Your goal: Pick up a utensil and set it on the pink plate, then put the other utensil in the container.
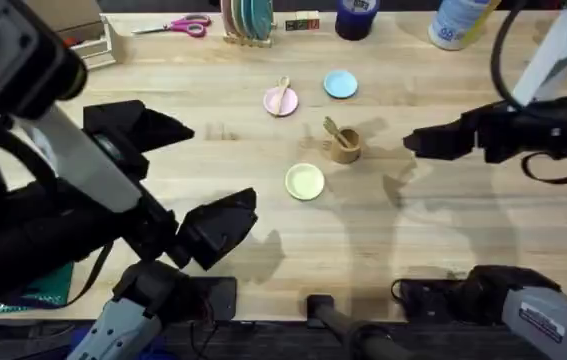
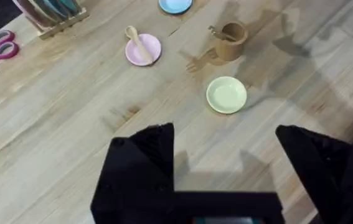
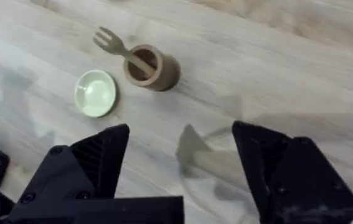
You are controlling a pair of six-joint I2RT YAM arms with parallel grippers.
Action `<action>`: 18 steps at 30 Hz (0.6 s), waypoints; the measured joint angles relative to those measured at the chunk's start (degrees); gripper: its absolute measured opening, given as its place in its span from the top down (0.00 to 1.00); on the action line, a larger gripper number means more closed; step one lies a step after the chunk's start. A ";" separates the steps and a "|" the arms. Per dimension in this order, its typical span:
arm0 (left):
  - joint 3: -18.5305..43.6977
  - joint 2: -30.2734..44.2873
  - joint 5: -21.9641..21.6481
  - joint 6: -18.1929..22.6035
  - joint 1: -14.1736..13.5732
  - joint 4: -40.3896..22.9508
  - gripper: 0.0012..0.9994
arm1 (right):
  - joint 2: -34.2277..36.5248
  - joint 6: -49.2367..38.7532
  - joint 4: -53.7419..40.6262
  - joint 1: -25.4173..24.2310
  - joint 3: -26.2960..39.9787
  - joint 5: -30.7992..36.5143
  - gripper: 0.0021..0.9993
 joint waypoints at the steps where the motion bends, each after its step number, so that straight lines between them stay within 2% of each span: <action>1: 0.00 0.00 0.00 0.00 0.00 0.00 0.00 | -0.28 0.00 -0.27 0.00 0.53 0.63 0.00; 10: 0.00 0.00 0.02 0.00 0.00 -0.95 0.00 | -0.77 0.02 -0.62 0.00 1.41 3.15 0.00; 18: -0.10 0.00 0.02 0.02 0.00 -9.62 0.00 | -0.77 0.04 -0.62 0.00 1.41 3.55 0.00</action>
